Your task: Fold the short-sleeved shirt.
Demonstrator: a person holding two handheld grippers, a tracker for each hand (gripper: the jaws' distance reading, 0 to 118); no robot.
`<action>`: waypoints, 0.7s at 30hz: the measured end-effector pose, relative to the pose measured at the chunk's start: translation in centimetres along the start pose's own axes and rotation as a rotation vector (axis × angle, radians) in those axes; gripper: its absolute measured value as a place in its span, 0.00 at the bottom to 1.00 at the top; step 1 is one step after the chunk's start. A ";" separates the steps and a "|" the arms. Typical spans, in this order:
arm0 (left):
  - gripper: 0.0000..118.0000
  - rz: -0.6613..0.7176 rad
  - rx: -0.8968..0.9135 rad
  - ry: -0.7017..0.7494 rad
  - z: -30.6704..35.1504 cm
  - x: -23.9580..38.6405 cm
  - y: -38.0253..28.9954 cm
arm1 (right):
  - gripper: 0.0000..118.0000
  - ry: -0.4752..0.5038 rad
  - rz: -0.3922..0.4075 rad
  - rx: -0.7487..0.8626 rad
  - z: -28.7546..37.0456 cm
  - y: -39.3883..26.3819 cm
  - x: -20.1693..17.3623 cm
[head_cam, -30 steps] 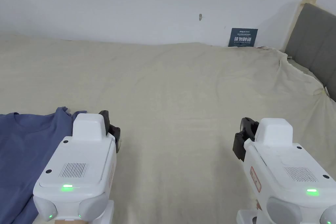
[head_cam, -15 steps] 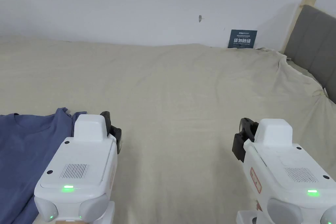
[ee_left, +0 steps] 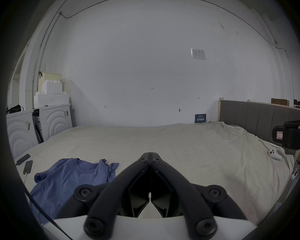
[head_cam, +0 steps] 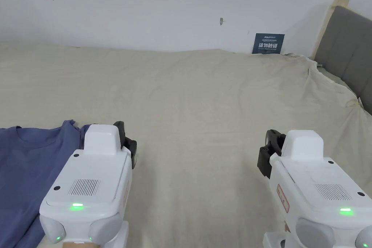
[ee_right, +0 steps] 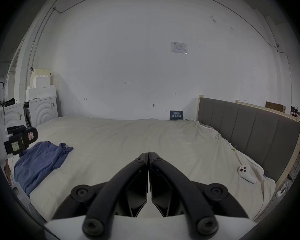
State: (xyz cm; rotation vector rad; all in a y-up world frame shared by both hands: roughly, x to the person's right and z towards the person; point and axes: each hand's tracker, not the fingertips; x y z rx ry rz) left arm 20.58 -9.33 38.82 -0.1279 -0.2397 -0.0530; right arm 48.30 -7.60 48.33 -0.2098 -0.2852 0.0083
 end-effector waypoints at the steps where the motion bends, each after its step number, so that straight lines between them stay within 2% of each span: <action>1: 0.00 0.001 0.000 -0.001 0.0 0.0 0.0 | 0.00 -0.001 -0.001 0.001 0.0 0.0 0.0; 12: 0.00 0.000 0.006 0.007 0.4 -0.7 0.2 | 0.00 0.017 0.020 -0.010 -0.2 0.5 -0.4; 16: 0.00 0.007 0.013 0.059 1.1 -2.7 0.4 | 0.00 0.068 0.052 0.002 -0.7 1.0 -2.1; 21: 0.00 0.011 0.012 0.168 2.4 -6.0 0.5 | 0.00 0.170 0.056 0.019 -1.4 1.9 -5.6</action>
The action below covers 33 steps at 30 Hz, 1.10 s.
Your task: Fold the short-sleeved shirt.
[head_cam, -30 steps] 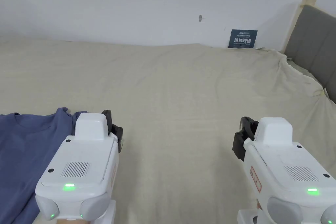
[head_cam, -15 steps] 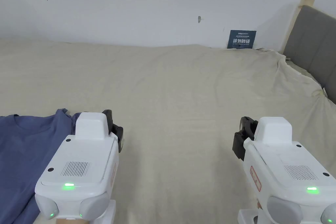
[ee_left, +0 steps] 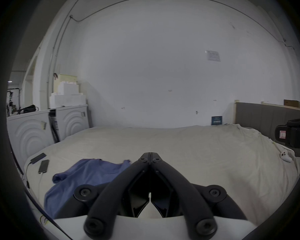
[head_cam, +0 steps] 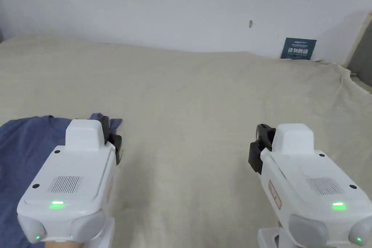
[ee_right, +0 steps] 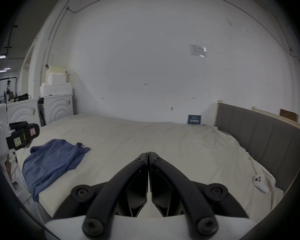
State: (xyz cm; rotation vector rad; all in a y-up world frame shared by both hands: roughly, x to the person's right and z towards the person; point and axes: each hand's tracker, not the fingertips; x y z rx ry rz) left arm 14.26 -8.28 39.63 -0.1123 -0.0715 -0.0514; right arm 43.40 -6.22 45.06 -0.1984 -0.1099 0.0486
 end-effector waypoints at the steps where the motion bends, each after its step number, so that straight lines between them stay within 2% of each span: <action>1: 0.00 0.004 -0.001 0.018 0.3 -0.8 0.0 | 0.00 0.023 0.003 0.002 -0.3 0.2 -0.7; 14: 0.00 0.036 -0.008 0.309 5.5 -9.7 -0.3 | 0.00 0.288 0.037 0.027 -2.5 1.9 -10.4; 24: 0.01 0.073 -0.028 0.440 6.9 -13.1 -0.9 | 0.00 0.390 0.044 0.016 -3.1 1.6 -13.9; 26: 0.18 0.093 -0.039 0.436 6.5 -13.4 -0.8 | 0.00 0.397 0.038 0.010 -3.3 1.6 -14.1; 27: 0.36 0.098 -0.053 0.430 6.1 -13.6 -0.8 | 0.00 0.399 0.037 0.008 -3.3 1.6 -14.1; 28: 0.66 0.099 -0.078 0.427 5.6 -13.7 -0.8 | 0.00 0.399 0.039 0.008 -3.4 1.6 -14.2; 29: 0.82 0.103 -0.095 0.420 5.0 -13.9 -0.8 | 0.00 0.400 0.041 0.008 -3.5 1.7 -14.2; 30: 0.94 0.109 -0.097 0.416 4.5 -14.1 -0.8 | 0.00 0.401 0.041 0.009 -3.6 1.7 -14.3; 31: 1.00 0.120 -0.097 0.411 4.0 -14.3 -0.9 | 0.00 0.402 0.038 0.008 -3.7 1.8 -14.3; 33: 1.00 0.134 -0.116 0.400 2.6 -14.8 -0.9 | 0.00 0.404 0.037 0.007 -4.0 2.0 -14.3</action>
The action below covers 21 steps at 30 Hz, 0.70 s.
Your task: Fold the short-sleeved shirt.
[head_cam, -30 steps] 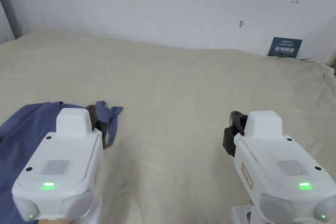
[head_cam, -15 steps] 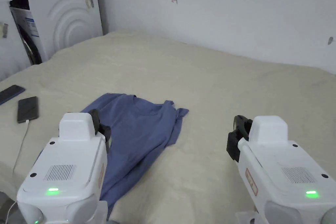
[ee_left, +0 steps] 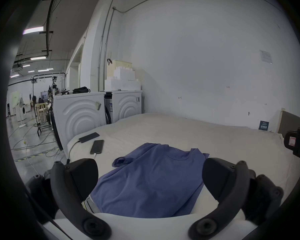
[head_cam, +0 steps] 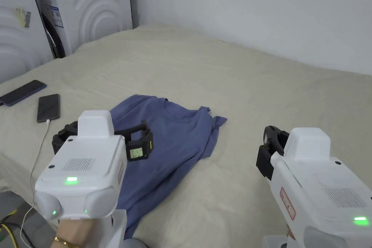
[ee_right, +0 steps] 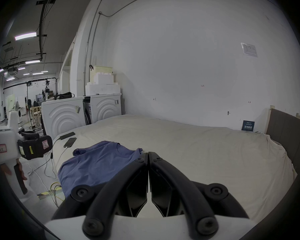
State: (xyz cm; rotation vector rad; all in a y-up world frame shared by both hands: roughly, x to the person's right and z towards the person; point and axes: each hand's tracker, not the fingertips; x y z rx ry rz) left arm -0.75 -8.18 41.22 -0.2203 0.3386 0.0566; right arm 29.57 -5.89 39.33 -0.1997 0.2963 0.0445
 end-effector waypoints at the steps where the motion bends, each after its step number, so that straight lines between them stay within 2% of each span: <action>1: 1.00 -0.001 -0.046 -0.019 -1.1 0.0 0.2 | 0.00 0.002 0.002 -0.002 -0.1 0.1 0.0; 4: 1.00 0.016 -0.126 -0.087 -4.4 0.4 0.8 | 0.00 0.004 0.012 -0.007 -0.5 0.1 0.1; 7: 1.00 0.016 -0.212 -0.080 -8.7 1.2 1.3 | 0.00 0.004 0.017 -0.014 -1.2 0.2 0.3; 11: 1.00 0.015 -0.378 -0.121 -16.9 2.5 1.6 | 0.00 0.000 0.010 -0.035 -2.3 0.0 0.7; 17: 1.00 -0.103 -0.631 -0.092 -27.9 5.2 0.2 | 0.00 -0.017 0.010 -0.094 -4.4 -1.0 1.1; 20: 1.00 -0.178 -0.753 -0.069 -30.9 6.8 -1.4 | 0.00 -0.023 0.002 -0.132 -4.3 -1.5 0.9; 21: 0.97 -0.201 -0.781 -0.080 -31.9 7.1 -2.0 | 0.00 -0.020 -0.003 -0.142 -4.6 -1.8 1.0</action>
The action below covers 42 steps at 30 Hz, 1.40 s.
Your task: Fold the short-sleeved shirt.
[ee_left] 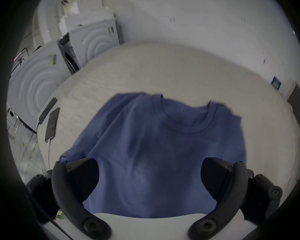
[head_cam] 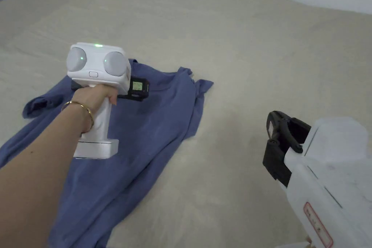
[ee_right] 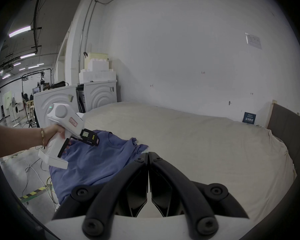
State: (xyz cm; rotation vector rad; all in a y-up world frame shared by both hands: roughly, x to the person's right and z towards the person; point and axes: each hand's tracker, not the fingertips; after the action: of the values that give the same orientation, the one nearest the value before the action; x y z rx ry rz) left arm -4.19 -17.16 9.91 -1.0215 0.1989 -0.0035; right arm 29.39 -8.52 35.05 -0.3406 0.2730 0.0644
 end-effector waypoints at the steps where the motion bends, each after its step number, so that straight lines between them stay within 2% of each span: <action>1: 0.91 -0.003 -0.016 0.002 -0.9 0.3 0.2 | 0.00 -0.002 0.001 -0.012 -0.3 -0.2 0.0; 3: 0.84 -0.018 -0.066 0.003 -2.4 1.0 0.2 | 0.00 -0.007 0.005 -0.035 -0.9 -0.5 0.2; 6: 0.83 -0.006 -0.108 -0.057 -4.0 1.5 -0.1 | 0.00 -0.011 0.004 -0.056 -1.4 -1.0 0.6; 8: 0.69 0.028 -0.146 -0.079 -4.6 1.8 -0.3 | 0.00 -0.022 0.007 -0.069 -1.5 -1.2 0.8; 10: 0.65 0.045 -0.141 -0.084 -4.7 1.5 -0.4 | 0.00 -0.023 0.003 -0.078 -1.4 -1.4 0.9; 11: 0.57 0.041 -0.149 -0.089 -4.7 1.4 -0.2 | 0.00 -0.025 0.001 -0.080 -1.2 -1.5 0.9; 12: 0.42 0.025 -0.160 -0.132 -4.4 1.3 0.0 | 0.00 -0.025 0.000 -0.083 -1.0 -1.6 1.0; 13: 0.16 0.012 -0.161 -0.155 -4.1 1.3 0.2 | 0.00 -0.024 -0.002 -0.088 2.2 -0.5 0.3; 14: 0.00 0.008 -0.163 -0.145 -4.0 1.5 0.6 | 0.00 -0.026 -0.003 -0.094 3.9 0.0 -0.1; 16: 0.00 -0.024 -0.147 -0.075 -3.9 1.9 0.4 | 0.00 -0.030 -0.001 -0.098 4.7 -0.1 -0.3; 21: 0.00 0.002 -0.049 -0.078 -2.0 1.7 -1.3 | 0.00 -0.054 -0.002 -0.104 4.8 0.6 -0.4; 26: 0.00 0.238 0.113 -0.133 2.4 -1.3 -2.5 | 0.00 -0.062 -0.002 -0.064 5.2 1.6 -0.6; 28: 0.00 0.347 0.180 -0.226 4.4 -3.4 -3.4 | 0.00 -0.063 -0.002 -0.043 6.0 2.0 -0.8; 32: 0.00 0.527 0.250 -0.255 9.0 -7.2 -4.5 | 0.00 -0.059 -0.049 -0.004 5.6 2.1 -0.7; 34: 0.00 0.508 0.288 -0.245 11.8 -8.3 -4.6 | 0.00 -0.056 -0.056 0.009 2.9 0.3 2.1; 37: 0.00 0.480 0.366 -0.231 16.7 -9.8 -4.4 | 0.00 -0.044 -0.048 0.044 4.8 0.4 1.9; 42: 0.00 0.552 0.537 -0.283 25.2 -11.7 -3.7 | 0.00 -0.034 -0.052 0.084 8.5 0.3 2.0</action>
State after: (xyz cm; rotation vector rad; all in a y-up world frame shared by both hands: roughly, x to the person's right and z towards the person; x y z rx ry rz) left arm -11.18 3.35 27.66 -0.4002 0.2002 0.5589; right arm 33.44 -5.37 42.14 -0.2632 0.2319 0.0076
